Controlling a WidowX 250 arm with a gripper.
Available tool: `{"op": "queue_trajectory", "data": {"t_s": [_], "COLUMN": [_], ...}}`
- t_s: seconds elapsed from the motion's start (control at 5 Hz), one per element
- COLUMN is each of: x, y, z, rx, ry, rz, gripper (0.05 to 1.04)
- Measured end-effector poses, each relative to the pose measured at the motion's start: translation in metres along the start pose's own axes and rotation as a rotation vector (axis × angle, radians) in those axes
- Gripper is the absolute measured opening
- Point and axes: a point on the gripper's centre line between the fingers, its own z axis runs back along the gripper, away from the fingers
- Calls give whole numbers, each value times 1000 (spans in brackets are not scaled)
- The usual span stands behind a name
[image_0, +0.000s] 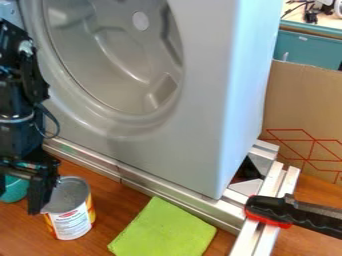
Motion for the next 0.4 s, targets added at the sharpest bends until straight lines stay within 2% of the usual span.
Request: {"op": "queue_trajectory", "data": {"t_s": [0.2, 0.4], "x": [3, 4], "y": [21, 27], "z": [9, 15], "rx": [15, -15], "ry": [-84, -149], "rz": [-81, -185], "gripper": [1000, 1001]}}
